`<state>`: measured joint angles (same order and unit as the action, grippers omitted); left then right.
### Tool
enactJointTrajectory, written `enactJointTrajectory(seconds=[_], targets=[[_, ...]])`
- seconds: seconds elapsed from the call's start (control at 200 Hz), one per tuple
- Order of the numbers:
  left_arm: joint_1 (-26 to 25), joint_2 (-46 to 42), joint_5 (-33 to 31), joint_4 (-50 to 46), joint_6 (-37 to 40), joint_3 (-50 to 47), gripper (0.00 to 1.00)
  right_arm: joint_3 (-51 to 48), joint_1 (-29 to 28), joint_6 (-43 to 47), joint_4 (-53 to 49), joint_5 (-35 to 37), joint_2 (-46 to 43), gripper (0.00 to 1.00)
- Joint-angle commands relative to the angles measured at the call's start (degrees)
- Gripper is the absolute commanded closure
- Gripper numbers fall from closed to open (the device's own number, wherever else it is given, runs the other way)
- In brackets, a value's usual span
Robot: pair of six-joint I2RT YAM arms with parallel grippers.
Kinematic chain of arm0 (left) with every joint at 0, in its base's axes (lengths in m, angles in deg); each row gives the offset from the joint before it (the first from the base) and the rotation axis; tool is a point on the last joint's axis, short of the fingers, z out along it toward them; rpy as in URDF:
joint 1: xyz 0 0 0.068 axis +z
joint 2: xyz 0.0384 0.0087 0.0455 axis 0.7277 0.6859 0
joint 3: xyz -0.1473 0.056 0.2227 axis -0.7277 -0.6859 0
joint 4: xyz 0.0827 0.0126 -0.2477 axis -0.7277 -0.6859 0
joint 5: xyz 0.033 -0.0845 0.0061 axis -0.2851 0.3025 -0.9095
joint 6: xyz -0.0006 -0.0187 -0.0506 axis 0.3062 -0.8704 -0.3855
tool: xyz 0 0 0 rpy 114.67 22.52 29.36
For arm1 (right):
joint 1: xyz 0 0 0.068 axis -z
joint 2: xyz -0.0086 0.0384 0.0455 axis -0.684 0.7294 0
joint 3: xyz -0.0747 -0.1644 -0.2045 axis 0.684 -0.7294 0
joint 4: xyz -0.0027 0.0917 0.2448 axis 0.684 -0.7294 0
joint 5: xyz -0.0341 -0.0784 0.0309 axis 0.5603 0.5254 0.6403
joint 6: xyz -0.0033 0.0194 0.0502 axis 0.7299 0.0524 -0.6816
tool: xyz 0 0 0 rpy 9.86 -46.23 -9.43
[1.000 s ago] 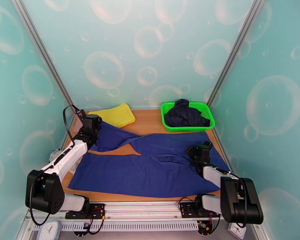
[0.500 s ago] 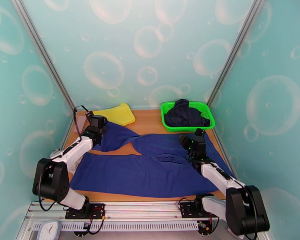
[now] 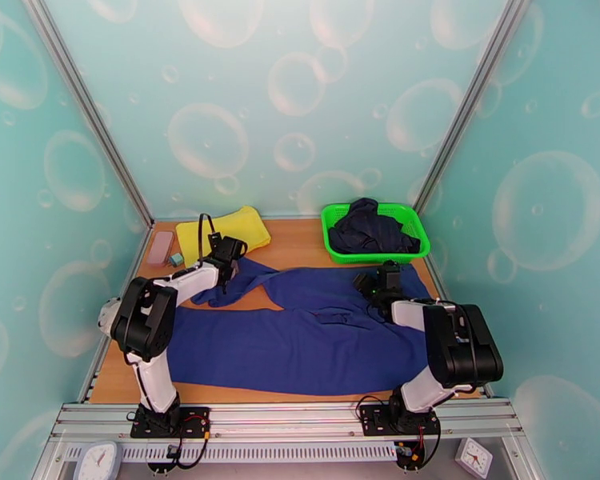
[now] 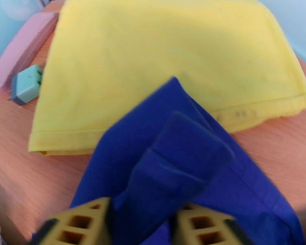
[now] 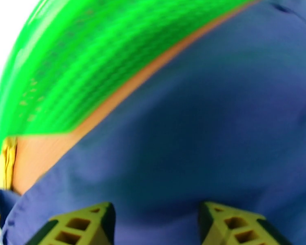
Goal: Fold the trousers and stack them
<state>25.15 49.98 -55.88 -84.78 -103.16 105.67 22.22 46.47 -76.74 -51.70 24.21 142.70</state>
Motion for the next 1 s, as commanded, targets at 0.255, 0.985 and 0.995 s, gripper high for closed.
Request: enactJointTrajectory(seconds=[0.255,0.985,0.995], targets=[[1.2,-18.1,6.5,-3.0,-3.6,-17.1,0.37,-3.9,0.9,-2.6,-0.2,7.6,-5.9,0.41],[-2.8,-31.5,21.9,24.6,-27.9,-42.0,0.36,-6.0,-6.8,2.4,2.1,10.1,-16.3,0.40],[-2.8,-31.4,22.1,24.9,-28.1,-42.0,0.36,-6.0,-6.8,2.4,2.0,10.2,-16.3,0.40]])
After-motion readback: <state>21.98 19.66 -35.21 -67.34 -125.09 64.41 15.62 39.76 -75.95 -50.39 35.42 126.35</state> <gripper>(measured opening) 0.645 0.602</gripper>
